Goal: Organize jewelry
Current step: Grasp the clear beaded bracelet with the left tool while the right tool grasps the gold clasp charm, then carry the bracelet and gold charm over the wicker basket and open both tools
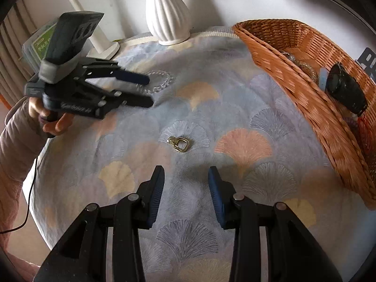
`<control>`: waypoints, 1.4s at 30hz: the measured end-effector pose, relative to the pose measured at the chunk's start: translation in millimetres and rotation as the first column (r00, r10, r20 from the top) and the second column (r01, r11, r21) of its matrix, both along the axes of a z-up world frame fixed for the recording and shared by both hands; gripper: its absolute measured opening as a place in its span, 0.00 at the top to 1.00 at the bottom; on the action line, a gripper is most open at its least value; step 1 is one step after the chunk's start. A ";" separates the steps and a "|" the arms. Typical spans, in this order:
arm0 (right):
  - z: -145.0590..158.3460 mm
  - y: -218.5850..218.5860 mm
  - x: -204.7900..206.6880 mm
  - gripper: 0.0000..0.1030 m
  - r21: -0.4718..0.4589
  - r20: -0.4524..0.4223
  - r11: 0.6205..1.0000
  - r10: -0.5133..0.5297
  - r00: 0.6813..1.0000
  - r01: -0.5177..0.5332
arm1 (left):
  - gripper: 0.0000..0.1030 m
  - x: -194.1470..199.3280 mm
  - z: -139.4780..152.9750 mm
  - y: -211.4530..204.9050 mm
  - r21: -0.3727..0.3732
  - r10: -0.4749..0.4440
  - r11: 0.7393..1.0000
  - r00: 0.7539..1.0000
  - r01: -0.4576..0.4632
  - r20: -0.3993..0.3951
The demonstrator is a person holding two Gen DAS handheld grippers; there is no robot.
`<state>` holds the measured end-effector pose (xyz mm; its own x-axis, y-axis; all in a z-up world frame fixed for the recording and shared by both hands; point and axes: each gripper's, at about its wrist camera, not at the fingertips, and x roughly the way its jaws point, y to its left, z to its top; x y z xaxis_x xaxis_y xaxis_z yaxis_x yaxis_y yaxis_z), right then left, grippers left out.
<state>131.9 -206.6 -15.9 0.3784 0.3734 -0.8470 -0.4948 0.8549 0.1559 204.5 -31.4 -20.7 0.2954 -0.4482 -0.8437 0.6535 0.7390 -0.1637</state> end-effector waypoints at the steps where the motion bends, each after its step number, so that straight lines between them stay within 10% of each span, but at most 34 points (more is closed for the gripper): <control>1: -0.1 2.0 1.4 0.61 0.000 0.001 1.000 0.002 1.000 -0.002 | 0.46 -4.7 0.9 -0.4 0.006 0.000 1.000 0.999 0.000 -0.036; 26: -13.2 52.0 30.5 0.62 -0.208 0.116 0.932 0.324 0.939 -0.296 | 0.59 -38.0 -0.5 3.4 0.046 0.077 0.996 0.993 -0.082 0.089; 32: -12.0 50.1 13.7 0.84 -0.224 0.167 0.936 0.311 0.936 -0.271 | 0.60 -39.5 -0.6 0.7 0.059 0.078 0.995 0.992 -0.085 0.104; 38: -7.9 46.8 -1.2 0.84 -0.209 0.159 0.942 0.298 0.941 -0.263 | 0.93 -48.7 1.1 -6.8 0.079 0.080 0.993 0.989 -0.090 0.126; 42: -0.9 38.8 -15.5 0.84 -0.178 0.146 0.951 0.278 0.949 -0.251 | 0.93 -52.2 2.5 -8.6 0.070 0.127 0.988 0.986 -0.135 0.107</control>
